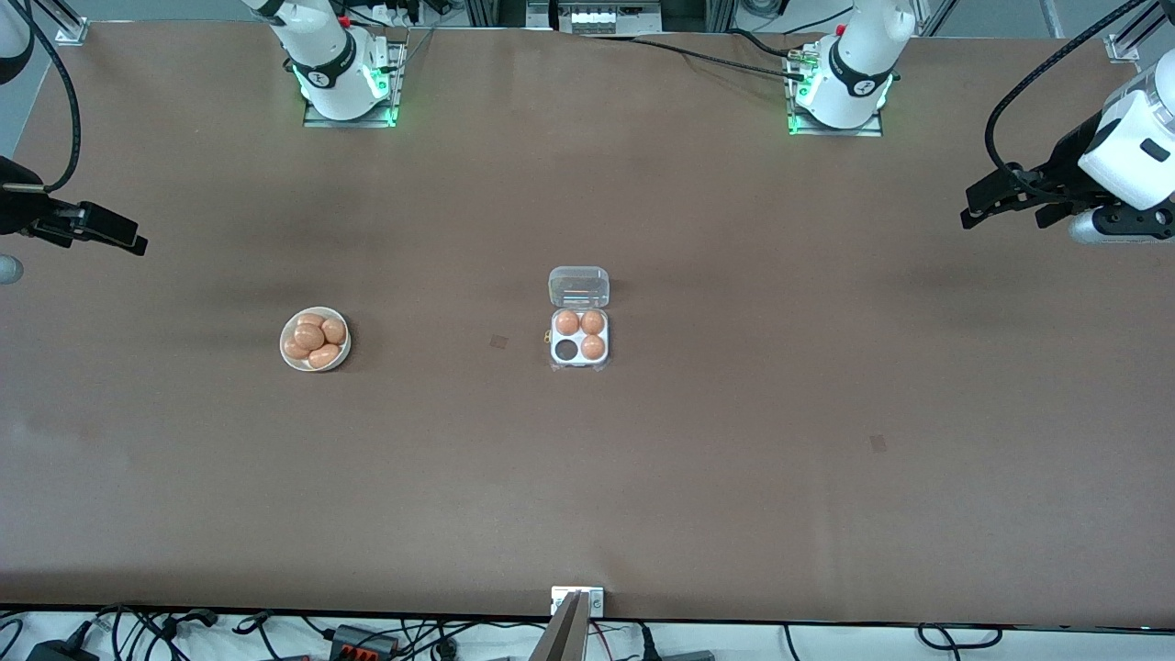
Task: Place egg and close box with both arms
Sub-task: 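Move the right gripper over the white bowl of eggs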
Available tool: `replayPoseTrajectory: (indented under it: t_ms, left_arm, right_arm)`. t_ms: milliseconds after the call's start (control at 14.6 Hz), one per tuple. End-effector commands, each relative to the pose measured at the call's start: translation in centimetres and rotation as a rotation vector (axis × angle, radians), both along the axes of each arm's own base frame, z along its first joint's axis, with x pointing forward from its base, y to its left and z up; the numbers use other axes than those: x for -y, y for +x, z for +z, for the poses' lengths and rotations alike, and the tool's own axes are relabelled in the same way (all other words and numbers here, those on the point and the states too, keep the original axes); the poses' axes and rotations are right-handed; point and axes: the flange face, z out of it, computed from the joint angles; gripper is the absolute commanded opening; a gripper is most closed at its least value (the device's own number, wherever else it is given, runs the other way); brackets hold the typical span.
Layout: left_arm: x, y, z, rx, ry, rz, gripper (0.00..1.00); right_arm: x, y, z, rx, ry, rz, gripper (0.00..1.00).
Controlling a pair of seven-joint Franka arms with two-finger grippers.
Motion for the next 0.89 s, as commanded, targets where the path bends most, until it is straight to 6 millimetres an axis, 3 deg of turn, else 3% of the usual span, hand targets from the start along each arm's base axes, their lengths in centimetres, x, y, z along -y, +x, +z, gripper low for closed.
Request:
replayPoseTrajectory:
  t_ms: [0,275,481,618,824]
  left_arm:
    - [-0.2,0.1,0.6,-0.003,0.006,-0.003,1.0]
    - [-0.2,0.1,0.6,-0.003,0.008,-0.003,1.0]
    - [-0.2,0.1,0.5,-0.005,0.006,-0.003,1.0]
    - [-0.2,0.1,0.6,-0.003,0.006,-0.003,1.0]
    - [-0.2,0.1,0.6,-0.003,0.008,-0.003,1.0]
  right_arm:
    - [0.1,-0.5,0.1,0.016,-0.009,0.022,1.0]
    - [-0.2,-0.3,0.4,0.031,-0.017,0.031,1.0]
    - [-0.4,0.0,-0.4,0.019,-0.017,0.035,1.0]
    - [-2.3,1.2,-2.2,0.019,-0.019,0.07,1.0]
    - [-2.6,3.6,-6.9,0.02,-0.017,0.062,1.0]
